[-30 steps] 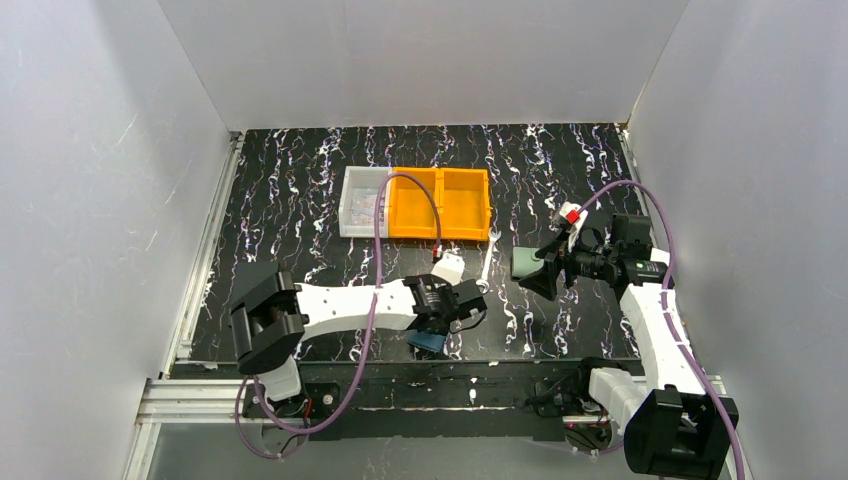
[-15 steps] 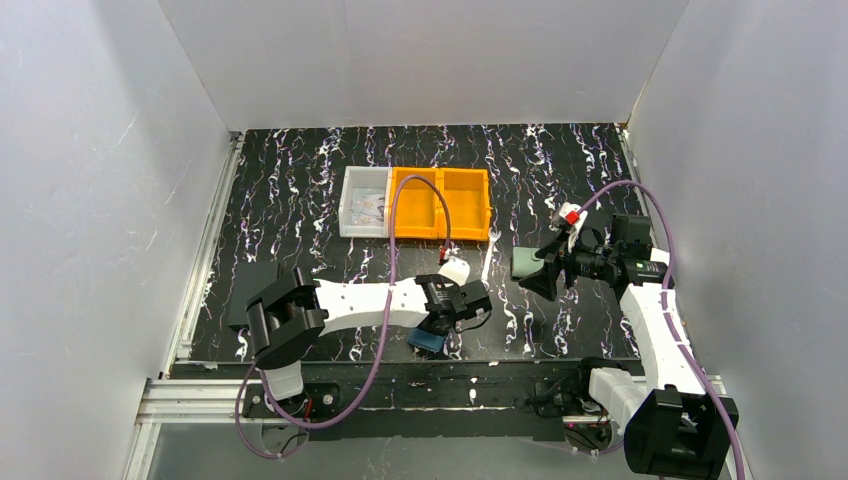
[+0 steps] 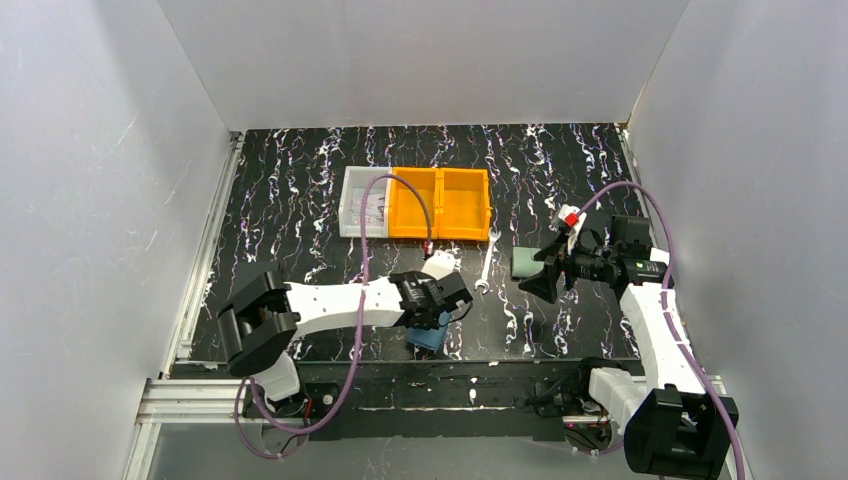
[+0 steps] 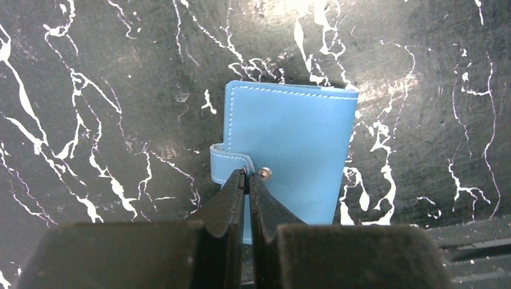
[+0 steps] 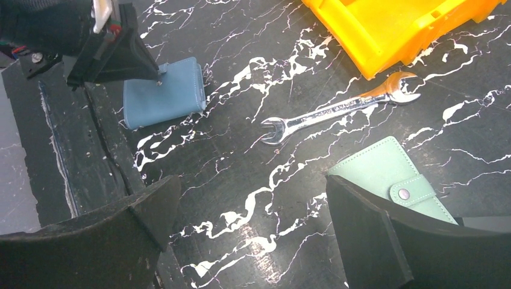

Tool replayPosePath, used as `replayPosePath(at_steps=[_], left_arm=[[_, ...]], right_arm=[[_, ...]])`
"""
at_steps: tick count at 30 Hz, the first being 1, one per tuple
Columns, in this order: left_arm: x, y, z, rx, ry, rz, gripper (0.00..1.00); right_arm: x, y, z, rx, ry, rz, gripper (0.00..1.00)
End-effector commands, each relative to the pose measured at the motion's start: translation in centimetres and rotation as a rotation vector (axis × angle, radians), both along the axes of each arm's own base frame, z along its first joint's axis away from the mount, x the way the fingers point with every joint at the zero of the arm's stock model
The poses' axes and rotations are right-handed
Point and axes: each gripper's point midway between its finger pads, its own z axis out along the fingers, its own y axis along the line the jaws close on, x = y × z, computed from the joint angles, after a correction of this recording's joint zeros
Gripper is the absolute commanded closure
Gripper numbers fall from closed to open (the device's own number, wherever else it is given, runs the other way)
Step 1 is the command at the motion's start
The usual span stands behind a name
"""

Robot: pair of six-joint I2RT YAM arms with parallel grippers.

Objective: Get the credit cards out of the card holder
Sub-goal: Open the card holder at the center of the board.

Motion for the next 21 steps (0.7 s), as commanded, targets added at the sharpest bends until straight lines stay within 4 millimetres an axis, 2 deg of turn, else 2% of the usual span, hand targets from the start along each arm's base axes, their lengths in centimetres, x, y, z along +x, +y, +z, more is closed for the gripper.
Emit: replayPosePath(at_steps=[1, 9, 14, 21], left_arm=[[0.1, 0.2, 1.9, -0.150, 0.009, 0.021, 1.00], [0.3, 0.4, 2.4, -0.353, 0.051, 0.077, 1.00], [0.1, 0.8, 2.2, -0.466, 0.089, 0.107, 1.00], [-0.5, 0.6, 2.1, -0.657, 0.129, 0.126, 1.00]], right_arm=[[-0.2, 0.5, 1.0, 0.031, -0.024, 0.044, 0.00], [-0.8, 1.2, 0.8, 0.049, -0.004, 0.093, 0.00], [-1.7, 2.6, 0.6, 0.033, -0.012, 0.168, 0.00], [-3.6, 5.0, -1.4, -0.133, -0.016, 0.344, 0.00]])
